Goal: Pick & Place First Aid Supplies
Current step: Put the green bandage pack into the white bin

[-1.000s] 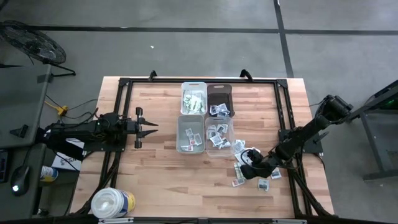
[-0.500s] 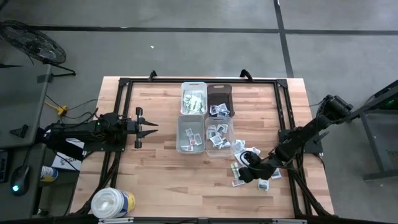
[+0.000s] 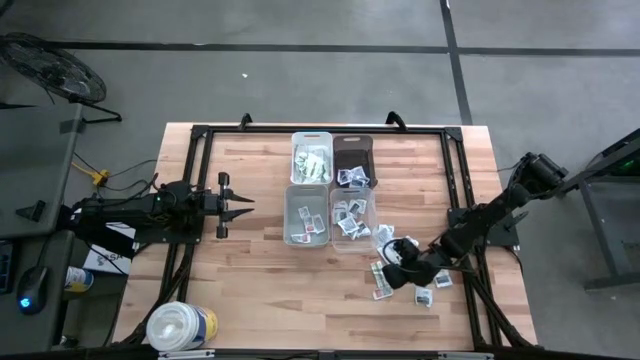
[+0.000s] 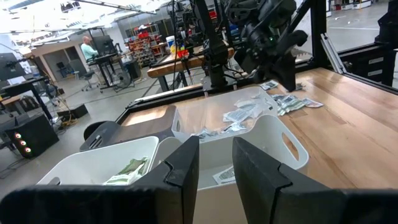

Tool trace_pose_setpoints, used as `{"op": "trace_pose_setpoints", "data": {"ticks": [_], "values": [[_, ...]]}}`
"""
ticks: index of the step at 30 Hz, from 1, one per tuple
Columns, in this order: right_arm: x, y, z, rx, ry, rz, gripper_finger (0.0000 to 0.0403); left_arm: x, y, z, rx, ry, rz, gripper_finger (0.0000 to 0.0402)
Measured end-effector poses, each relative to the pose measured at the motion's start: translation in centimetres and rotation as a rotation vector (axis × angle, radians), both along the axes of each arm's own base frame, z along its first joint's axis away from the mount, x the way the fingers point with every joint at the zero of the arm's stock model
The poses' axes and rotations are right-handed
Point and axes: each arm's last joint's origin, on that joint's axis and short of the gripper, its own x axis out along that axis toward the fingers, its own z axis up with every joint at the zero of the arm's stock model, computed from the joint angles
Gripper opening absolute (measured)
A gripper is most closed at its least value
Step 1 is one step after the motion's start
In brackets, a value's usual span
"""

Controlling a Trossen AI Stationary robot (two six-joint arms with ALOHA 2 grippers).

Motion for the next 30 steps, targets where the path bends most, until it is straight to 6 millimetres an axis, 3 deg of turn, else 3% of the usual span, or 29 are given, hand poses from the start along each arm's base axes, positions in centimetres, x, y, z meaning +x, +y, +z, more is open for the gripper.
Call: {"op": "trace_pose_setpoints", "data": {"ticks": [10,14,30], "values": [[0.1,-0.9,-0.3,-0.029,0.050,-0.016,0.0140,0.0,0.0,0.0,0.000,0.000,0.000,0.0096],[0.1,-0.8,-0.6,-0.029,0.064,-0.012,0.0171,0.0,0.0,0.0,0.000,0.000,0.000,0.0096],[1.5,0.1,-2.5,-0.011,0.026,0.005,0.0181,0.0,0.0,0.0,0.000,0.000,-0.001,0.0096]]}}
